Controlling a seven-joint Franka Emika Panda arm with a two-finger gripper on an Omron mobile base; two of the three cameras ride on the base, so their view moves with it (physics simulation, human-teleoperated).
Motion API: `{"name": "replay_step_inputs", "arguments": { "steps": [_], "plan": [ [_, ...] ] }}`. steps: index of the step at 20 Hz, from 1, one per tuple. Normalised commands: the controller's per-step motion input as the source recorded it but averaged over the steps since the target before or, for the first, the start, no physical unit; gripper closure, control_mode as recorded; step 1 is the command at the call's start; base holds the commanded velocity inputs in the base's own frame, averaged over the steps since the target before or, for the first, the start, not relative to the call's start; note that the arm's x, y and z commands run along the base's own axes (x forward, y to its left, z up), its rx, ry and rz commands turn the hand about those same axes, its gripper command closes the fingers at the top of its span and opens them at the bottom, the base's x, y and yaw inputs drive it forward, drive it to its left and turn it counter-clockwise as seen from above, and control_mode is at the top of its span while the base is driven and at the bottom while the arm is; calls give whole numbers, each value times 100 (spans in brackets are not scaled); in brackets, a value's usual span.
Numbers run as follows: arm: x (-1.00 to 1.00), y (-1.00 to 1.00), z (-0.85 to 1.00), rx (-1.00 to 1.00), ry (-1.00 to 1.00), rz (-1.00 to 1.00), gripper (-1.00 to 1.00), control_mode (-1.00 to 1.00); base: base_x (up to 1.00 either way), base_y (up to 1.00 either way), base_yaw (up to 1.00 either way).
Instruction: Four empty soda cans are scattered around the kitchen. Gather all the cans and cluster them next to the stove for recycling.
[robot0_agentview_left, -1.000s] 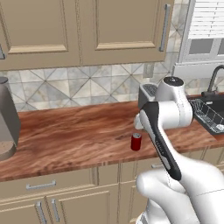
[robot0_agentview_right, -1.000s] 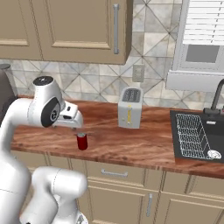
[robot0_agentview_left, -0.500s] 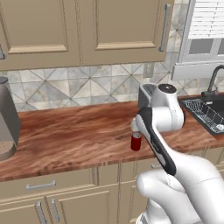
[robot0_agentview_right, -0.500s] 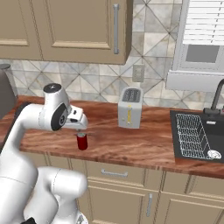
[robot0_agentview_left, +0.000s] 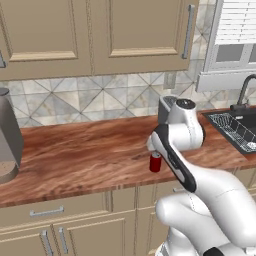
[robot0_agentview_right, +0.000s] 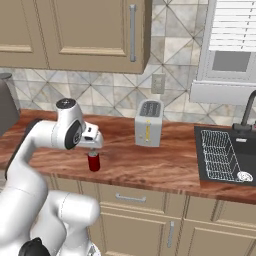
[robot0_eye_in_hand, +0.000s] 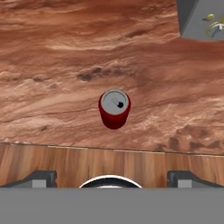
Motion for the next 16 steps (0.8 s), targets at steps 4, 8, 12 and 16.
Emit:
{"name": "replay_step_inputs", "arguments": {
  "steps": [4,8,12,16],
  "plan": [
    [24,0,-25,0,0,0,-100,-100,0,0,0],
    [26,0,-21,0,0,0,-100,-100,0,0,0],
    [20,0,-22,0,0,0,-100,-100,0,0,0],
    [19,0,-21,0,0,0,-100,-100,0,0,0]
  ]
}}
